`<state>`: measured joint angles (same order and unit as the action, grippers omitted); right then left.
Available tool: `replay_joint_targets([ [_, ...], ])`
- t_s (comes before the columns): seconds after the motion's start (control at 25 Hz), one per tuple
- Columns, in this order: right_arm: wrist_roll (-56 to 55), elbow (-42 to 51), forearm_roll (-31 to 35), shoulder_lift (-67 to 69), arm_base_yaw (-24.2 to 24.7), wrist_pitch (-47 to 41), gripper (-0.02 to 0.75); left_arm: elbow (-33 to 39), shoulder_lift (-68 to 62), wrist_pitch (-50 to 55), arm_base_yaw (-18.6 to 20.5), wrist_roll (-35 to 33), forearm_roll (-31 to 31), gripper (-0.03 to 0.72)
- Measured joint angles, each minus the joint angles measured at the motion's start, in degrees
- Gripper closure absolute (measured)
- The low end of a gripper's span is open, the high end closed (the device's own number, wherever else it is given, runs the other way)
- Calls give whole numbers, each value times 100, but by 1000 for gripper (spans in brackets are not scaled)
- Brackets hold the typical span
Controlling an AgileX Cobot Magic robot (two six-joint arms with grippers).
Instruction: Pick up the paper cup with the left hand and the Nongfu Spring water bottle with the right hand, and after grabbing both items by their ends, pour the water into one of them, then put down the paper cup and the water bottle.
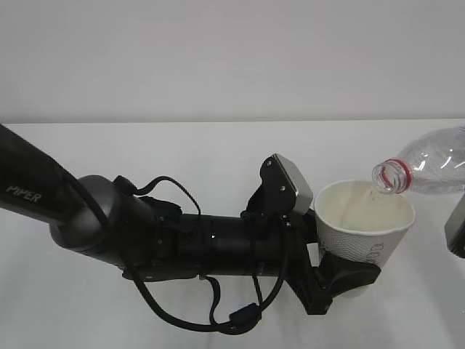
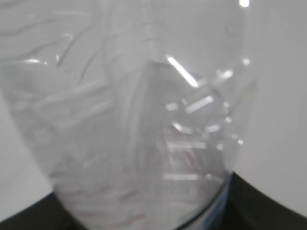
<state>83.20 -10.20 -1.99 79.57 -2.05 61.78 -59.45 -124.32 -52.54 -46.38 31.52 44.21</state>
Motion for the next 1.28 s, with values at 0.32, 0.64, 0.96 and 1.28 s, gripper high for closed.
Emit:
replay_joint_targets([
  [0.32,0,0,0,0,0,0,334,0,0,0,0,0,0,160],
  [0.64,13,0,0,0,0,11,334,0,0,0,0,0,0,160],
  [0.96,16,0,0,0,0,11,334,0,0,9,0,0,0,160],
  [1.28,38,0,0,0,0,11,334,0,0,9,0,0,0,160],
])
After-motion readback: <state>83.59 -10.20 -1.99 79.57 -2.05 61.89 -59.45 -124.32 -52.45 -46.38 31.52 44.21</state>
